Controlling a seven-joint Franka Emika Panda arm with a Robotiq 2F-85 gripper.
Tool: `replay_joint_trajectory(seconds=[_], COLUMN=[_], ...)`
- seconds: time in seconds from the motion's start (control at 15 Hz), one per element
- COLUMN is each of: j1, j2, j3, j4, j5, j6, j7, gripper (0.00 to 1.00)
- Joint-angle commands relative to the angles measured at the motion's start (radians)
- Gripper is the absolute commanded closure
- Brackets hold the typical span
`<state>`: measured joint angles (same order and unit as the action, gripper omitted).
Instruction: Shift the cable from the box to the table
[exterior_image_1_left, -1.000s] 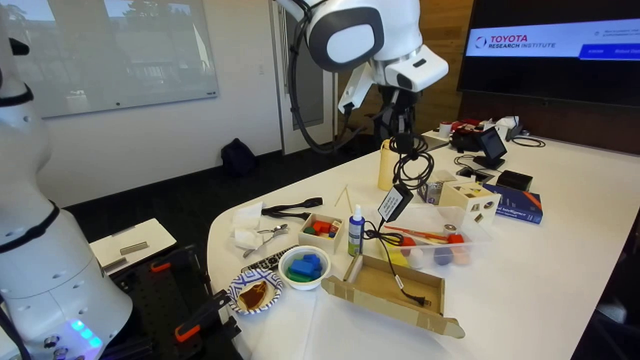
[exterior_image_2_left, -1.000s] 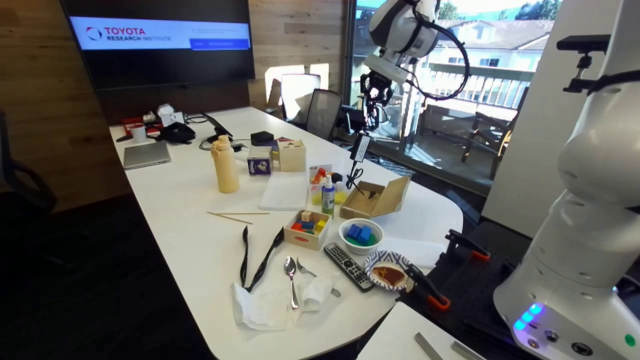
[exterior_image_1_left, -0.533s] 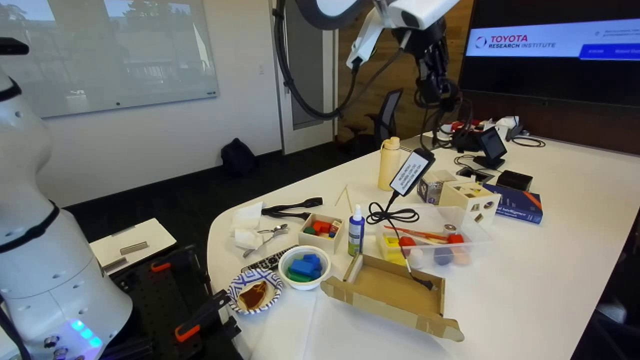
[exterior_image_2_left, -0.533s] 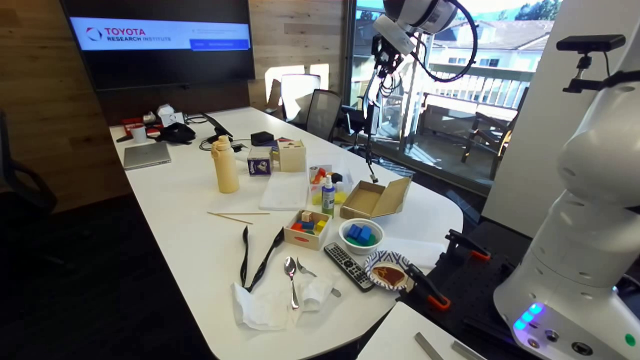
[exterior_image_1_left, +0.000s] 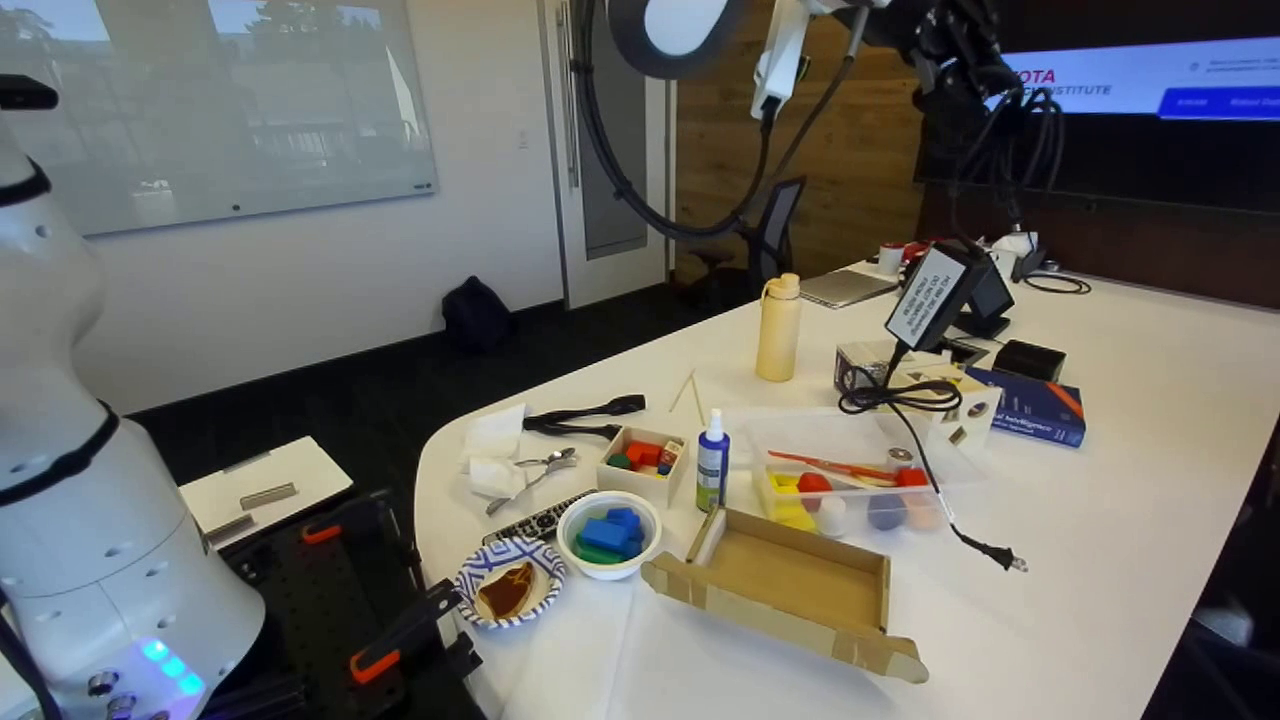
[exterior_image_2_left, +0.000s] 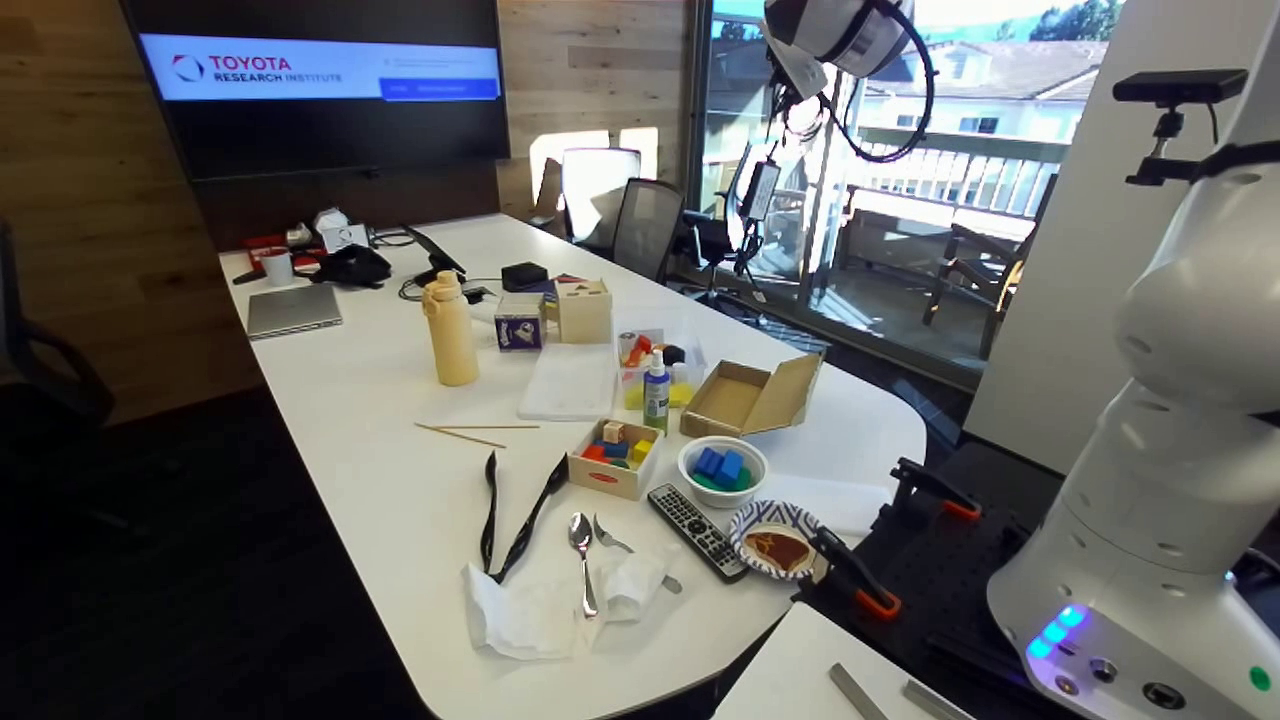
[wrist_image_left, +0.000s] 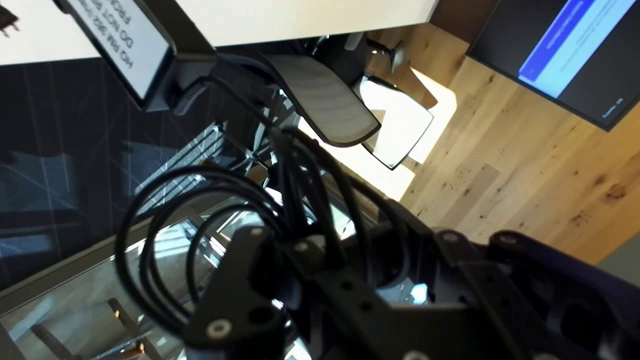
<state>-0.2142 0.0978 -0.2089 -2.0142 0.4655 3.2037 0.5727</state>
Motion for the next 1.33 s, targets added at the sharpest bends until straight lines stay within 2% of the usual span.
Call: replay_joint_trajectory(seconds=[0.0, 0.33, 0.73, 1.07, 1.13, 1.27], j1=[-0.003, -0.014, 0.009, 0.033, 0.034, 0.026], j2=[0.159, 0.397, 0.588, 0.762, 0.807, 0.879], j3=[-0.002, -0.031, -0.147, -0.253, -0.273, -0.296], j4=[0.143, 0.369, 0.551, 0.655, 0.684, 0.738], j5=[0.038, 0.034, 0.035, 0.023, 0.023, 0.02], j6=[0.086, 0.046, 0.012, -0.096, -0.114, -0.169], j7=[0.012, 0.055, 0.15, 0.213, 0.235, 0.272], gripper=[1.0, 1.0, 1.0, 1.0, 0.75, 0.67])
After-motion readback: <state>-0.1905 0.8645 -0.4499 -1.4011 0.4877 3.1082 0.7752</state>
